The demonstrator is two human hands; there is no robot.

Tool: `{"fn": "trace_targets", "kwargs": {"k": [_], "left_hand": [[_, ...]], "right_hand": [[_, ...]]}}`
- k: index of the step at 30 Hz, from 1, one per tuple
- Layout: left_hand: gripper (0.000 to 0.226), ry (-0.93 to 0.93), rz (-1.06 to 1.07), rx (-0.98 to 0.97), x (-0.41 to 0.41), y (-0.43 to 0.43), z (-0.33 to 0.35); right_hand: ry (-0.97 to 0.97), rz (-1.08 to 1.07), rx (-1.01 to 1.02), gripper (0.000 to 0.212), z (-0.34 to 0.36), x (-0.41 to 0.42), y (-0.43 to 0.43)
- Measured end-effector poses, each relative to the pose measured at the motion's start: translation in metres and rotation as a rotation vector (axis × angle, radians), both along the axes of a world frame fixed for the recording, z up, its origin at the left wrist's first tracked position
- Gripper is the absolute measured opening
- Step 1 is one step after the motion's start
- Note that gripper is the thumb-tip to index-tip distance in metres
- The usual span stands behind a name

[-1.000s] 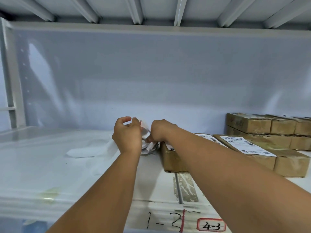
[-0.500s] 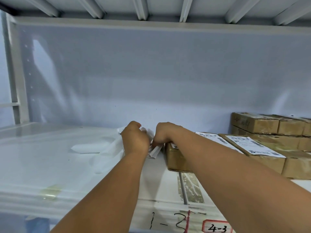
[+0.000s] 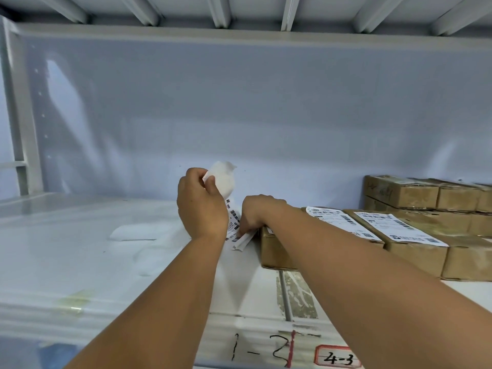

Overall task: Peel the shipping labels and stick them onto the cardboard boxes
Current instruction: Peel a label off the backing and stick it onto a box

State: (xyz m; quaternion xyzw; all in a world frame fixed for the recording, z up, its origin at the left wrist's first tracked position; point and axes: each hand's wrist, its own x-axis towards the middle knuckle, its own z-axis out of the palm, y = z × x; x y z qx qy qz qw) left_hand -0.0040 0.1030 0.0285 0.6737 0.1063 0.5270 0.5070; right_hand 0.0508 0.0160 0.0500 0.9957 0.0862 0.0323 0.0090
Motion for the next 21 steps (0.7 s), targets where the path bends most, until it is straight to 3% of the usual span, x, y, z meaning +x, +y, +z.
{"fn": "trace_targets", "kwargs": {"k": [5,9,14,21], "left_hand": [[0.011,-0.112,0.039,-0.077,-0.007,0.008,0.011],[0.011,-0.237,0.047,-0.168,-0.011,0.023,0.018],[0.010,-0.335,0.045,-0.125,-0.014,0.023,0.019],[0.014,-0.473,0.124,-0.264,-0.020,0.038,0.030]], "right_hand": [[0.011,0.014,-0.044,0.033,-0.001,0.001,0.004],[0.003,0.051,-0.055,0.055,0.000,-0.003,0.003],[0.040,0.055,-0.048,0.058,0.001,-0.004,0.004],[0.042,0.073,-0.083,0.047,0.002,-0.004,0.003]]}}
